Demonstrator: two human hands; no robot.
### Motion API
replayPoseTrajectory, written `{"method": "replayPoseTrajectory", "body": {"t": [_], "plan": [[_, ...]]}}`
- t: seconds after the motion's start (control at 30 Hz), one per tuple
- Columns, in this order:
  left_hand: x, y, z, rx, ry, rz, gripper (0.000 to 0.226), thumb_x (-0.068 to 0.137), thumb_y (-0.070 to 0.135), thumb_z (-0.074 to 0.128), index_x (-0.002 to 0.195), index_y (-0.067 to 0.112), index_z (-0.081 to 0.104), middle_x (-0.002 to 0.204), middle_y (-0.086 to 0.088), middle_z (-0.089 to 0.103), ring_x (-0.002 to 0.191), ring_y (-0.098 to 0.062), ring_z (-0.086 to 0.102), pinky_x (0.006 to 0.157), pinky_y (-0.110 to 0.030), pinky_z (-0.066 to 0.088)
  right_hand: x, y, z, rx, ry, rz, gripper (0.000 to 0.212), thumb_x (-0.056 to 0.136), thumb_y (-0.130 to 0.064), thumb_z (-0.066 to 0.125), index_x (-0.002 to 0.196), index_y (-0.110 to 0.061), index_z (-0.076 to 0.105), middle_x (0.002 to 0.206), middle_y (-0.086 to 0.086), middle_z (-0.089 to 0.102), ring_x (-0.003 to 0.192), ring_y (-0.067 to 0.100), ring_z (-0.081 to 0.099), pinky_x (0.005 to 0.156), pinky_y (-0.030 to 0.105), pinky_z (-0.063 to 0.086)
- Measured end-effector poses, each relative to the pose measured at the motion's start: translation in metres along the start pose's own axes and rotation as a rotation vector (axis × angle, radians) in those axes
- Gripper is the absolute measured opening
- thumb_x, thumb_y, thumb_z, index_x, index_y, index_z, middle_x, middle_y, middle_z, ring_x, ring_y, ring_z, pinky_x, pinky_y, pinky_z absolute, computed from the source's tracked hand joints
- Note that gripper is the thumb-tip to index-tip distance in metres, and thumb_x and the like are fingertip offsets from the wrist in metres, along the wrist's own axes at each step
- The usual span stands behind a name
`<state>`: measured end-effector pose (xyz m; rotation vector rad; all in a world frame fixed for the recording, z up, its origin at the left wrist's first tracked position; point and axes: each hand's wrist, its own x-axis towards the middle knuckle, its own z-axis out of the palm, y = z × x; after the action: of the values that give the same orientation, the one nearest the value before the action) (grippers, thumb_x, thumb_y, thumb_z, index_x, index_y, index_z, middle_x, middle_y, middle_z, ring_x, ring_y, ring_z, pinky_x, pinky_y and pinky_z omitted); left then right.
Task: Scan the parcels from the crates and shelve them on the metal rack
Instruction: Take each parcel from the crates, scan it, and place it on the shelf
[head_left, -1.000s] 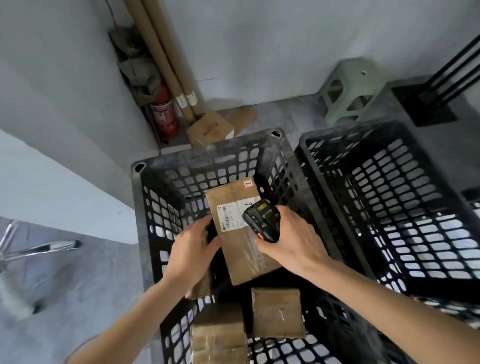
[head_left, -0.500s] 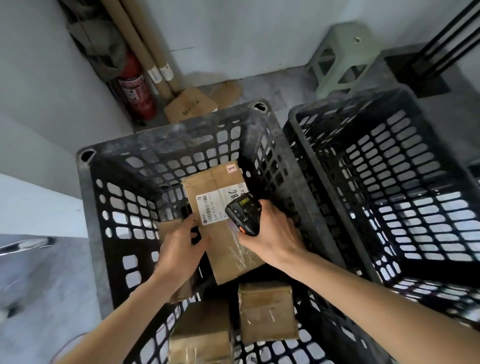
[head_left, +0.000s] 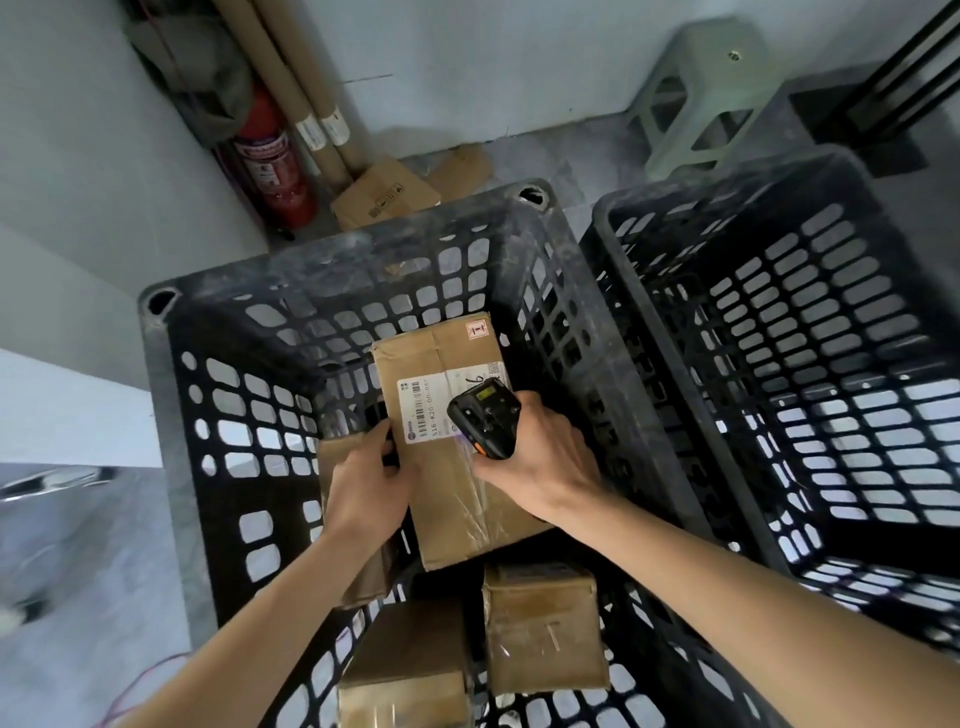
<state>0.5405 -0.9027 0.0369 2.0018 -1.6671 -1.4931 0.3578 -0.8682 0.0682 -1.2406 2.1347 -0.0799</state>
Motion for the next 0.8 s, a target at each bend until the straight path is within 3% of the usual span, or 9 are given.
{"method": "replayPoseTrajectory", "body": {"t": [0.1, 0.27, 0.33, 0.37, 0.43, 0.5, 0.63, 0.8], "plan": [[-0.008, 0.002, -0.009, -0.122, -0.007, -0.001, 0.053, 0.097, 0.021, 0.063, 0.147, 0.034, 0.049, 0.128, 0.010, 0.068, 0.102, -0.007, 0.068, 0.090, -0.038, 0.061, -0.009, 0.001, -0.006, 0.029, -0.007, 0.006, 0.067, 0.073, -0.054, 0.078, 0.125, -0.023, 0.049, 0.110, -0.002, 0.066, 0.097, 0.025, 0.067, 0.079, 0.041, 0.060], [-0.035, 0.010, -0.028, -0.174, 0.018, 0.085, 0.053, 0.098, 0.017, 0.064, 0.147, 0.031, 0.048, 0.113, 0.019, 0.065, 0.096, 0.007, 0.063, 0.071, -0.010, 0.051, -0.037, -0.005, -0.030, 0.144, 0.031, -0.046, 0.063, 0.073, -0.049, 0.081, 0.127, -0.031, 0.053, 0.103, -0.013, 0.067, 0.094, 0.011, 0.067, 0.078, 0.030, 0.057], [-0.050, 0.016, -0.040, -0.208, 0.038, 0.108, 0.053, 0.098, 0.017, 0.064, 0.146, 0.034, 0.047, 0.112, 0.020, 0.064, 0.094, 0.010, 0.061, 0.067, -0.007, 0.048, -0.053, -0.011, -0.043, 0.181, 0.057, -0.074, 0.062, 0.074, -0.046, 0.081, 0.128, -0.033, 0.053, 0.101, -0.016, 0.067, 0.093, 0.007, 0.067, 0.079, 0.027, 0.057], [-0.057, 0.019, -0.047, -0.233, 0.046, 0.122, 0.054, 0.098, 0.017, 0.064, 0.145, 0.036, 0.046, 0.111, 0.021, 0.063, 0.094, 0.009, 0.061, 0.070, -0.009, 0.050, -0.061, -0.014, -0.050, 0.200, 0.076, -0.086, 0.063, 0.074, -0.046, 0.081, 0.129, -0.035, 0.052, 0.102, -0.016, 0.067, 0.093, 0.006, 0.066, 0.080, 0.028, 0.058], [-0.072, 0.023, -0.061, -0.287, 0.051, 0.158, 0.053, 0.097, 0.015, 0.064, 0.144, 0.034, 0.049, 0.113, 0.021, 0.065, 0.101, 0.002, 0.065, 0.086, -0.027, 0.059, -0.079, -0.020, -0.064, 0.242, 0.114, -0.120, 0.066, 0.074, -0.047, 0.082, 0.131, -0.036, 0.051, 0.103, -0.018, 0.067, 0.095, 0.003, 0.065, 0.083, 0.029, 0.058], [-0.089, 0.029, -0.073, -0.348, 0.035, 0.196, 0.055, 0.096, 0.013, 0.065, 0.146, 0.031, 0.051, 0.117, 0.015, 0.067, 0.107, -0.007, 0.068, 0.091, -0.038, 0.060, -0.097, -0.025, -0.079, 0.292, 0.146, -0.153, 0.067, 0.074, -0.047, 0.084, 0.132, -0.037, 0.051, 0.104, -0.019, 0.067, 0.095, -0.001, 0.064, 0.084, 0.028, 0.058], [-0.129, 0.055, -0.096, -0.432, 0.046, 0.314, 0.055, 0.095, 0.016, 0.067, 0.143, 0.039, 0.052, 0.118, 0.014, 0.069, 0.106, -0.005, 0.068, 0.078, -0.024, 0.061, -0.139, -0.036, -0.113, 0.370, 0.206, -0.210, 0.060, 0.074, -0.047, 0.084, 0.124, -0.043, 0.051, 0.102, -0.020, 0.068, 0.095, -0.004, 0.065, 0.085, 0.024, 0.057], [-0.187, 0.095, -0.122, -0.408, 0.087, 0.468, 0.059, 0.091, 0.030, 0.072, 0.141, 0.054, 0.049, 0.122, 0.023, 0.068, 0.111, -0.003, 0.064, 0.087, -0.033, 0.059, -0.203, -0.041, -0.166, 0.447, 0.284, -0.277, 0.048, 0.074, -0.039, 0.087, 0.102, -0.053, 0.049, 0.096, -0.023, 0.070, 0.091, -0.010, 0.064, 0.079, 0.015, 0.053]]}}
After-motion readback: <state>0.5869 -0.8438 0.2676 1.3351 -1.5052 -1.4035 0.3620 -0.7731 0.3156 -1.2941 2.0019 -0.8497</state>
